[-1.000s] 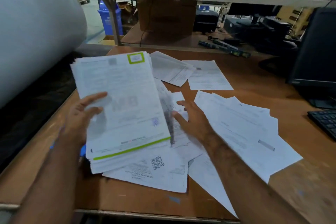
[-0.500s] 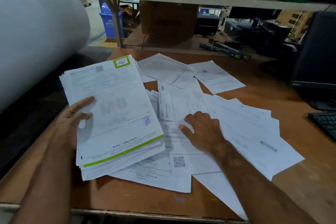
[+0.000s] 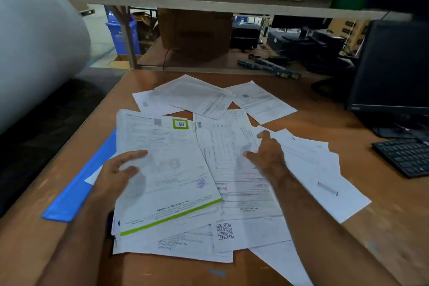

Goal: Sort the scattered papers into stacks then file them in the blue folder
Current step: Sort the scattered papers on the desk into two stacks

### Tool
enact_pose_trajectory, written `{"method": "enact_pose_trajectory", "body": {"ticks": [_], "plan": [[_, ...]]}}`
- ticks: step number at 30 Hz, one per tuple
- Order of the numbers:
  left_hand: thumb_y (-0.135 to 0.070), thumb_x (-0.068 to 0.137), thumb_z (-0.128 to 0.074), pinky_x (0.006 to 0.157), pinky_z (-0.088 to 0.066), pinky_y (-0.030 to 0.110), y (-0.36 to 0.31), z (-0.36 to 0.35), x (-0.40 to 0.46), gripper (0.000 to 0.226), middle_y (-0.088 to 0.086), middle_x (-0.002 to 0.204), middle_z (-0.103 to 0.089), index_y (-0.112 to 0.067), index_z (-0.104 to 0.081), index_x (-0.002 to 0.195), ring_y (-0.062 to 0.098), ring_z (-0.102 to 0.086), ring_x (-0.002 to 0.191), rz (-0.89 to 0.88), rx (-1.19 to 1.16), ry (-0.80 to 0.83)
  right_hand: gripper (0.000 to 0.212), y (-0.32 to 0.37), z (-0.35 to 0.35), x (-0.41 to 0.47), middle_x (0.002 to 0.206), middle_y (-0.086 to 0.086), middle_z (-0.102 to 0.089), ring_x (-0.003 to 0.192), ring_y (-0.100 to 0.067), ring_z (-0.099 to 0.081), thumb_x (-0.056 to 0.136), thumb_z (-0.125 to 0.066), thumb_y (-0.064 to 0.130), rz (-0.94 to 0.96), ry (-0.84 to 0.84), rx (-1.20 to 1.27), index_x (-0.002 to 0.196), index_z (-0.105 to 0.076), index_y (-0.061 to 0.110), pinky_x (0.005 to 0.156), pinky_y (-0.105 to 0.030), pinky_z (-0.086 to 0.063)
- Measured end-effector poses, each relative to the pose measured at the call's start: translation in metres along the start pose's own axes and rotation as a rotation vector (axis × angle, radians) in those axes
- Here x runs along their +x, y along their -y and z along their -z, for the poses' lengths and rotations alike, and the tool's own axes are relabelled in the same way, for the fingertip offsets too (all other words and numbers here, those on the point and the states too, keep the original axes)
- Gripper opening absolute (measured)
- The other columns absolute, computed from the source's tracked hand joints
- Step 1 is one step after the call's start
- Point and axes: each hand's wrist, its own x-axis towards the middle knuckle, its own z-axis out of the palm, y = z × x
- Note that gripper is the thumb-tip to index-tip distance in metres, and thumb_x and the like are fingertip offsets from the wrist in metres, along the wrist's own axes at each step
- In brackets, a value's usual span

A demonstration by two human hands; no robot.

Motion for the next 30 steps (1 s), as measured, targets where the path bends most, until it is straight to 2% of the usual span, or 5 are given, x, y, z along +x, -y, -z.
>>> {"method": "enact_pose_trajectory", "body": {"ticks": [5,13,17,23,30], "plan": [[0.013,0.091,-0.056,0.088,-0.048,0.027,-0.010,0.000,-0.005,0.048,-0.009,0.134,-0.064,-0.020,-0.073,0.122,0.012,-0.059,0.121,-0.006,-0.064,-0.015,0.050,-0.013,0.031,0.004,0.097,-0.003,-0.065,0.086,-0.017,-0.068,0.084,-0.079,0.004,-0.143,0.145,0.549,0.124,-0.055,0.021,0.056,-0.021,-0.053],[0.012,0.090,-0.057,0.078,-0.048,0.024,-0.010,-0.012,0.000,0.051,-0.013,0.128,-0.067,-0.028,-0.075,0.115,0.014,-0.062,0.115,-0.010,-0.006,0.042,0.046,-0.054,0.102,-0.021,0.132,0.011,-0.064,0.121,-0.023,-0.062,0.087,-0.080,0.017,-0.003,0.827,0.532,0.127,-0.067,0.037,0.100,-0.043,-0.056],[0.012,0.091,-0.056,0.080,-0.046,0.029,-0.013,-0.015,0.000,0.051,-0.012,0.131,-0.066,-0.028,-0.075,0.117,0.012,-0.061,0.116,-0.027,-0.013,0.044,0.045,-0.045,0.077,-0.016,0.129,0.020,-0.058,0.112,-0.014,-0.059,0.081,-0.080,0.054,-0.005,0.651,0.367,0.121,-0.066,0.039,0.100,-0.042,-0.054],[0.010,0.092,-0.057,0.084,-0.051,0.031,-0.015,-0.014,-0.004,0.050,-0.018,0.134,-0.064,-0.027,-0.074,0.121,0.003,-0.060,0.119,-0.065,-0.058,0.025,0.053,-0.027,0.051,-0.003,0.149,0.005,-0.053,0.117,-0.011,-0.054,0.088,-0.079,0.017,0.174,0.354,0.228,0.138,-0.062,0.025,0.075,-0.016,-0.043],[0.011,0.092,-0.057,0.076,-0.052,0.016,-0.009,-0.026,0.004,0.052,-0.016,0.133,-0.065,-0.028,-0.074,0.122,0.006,-0.058,0.123,-0.095,0.007,0.082,0.057,-0.035,0.115,-0.024,0.144,0.004,-0.061,0.126,-0.023,-0.064,0.095,-0.066,0.007,0.264,0.225,1.163,0.147,-0.052,0.025,0.099,-0.047,-0.055]]}}
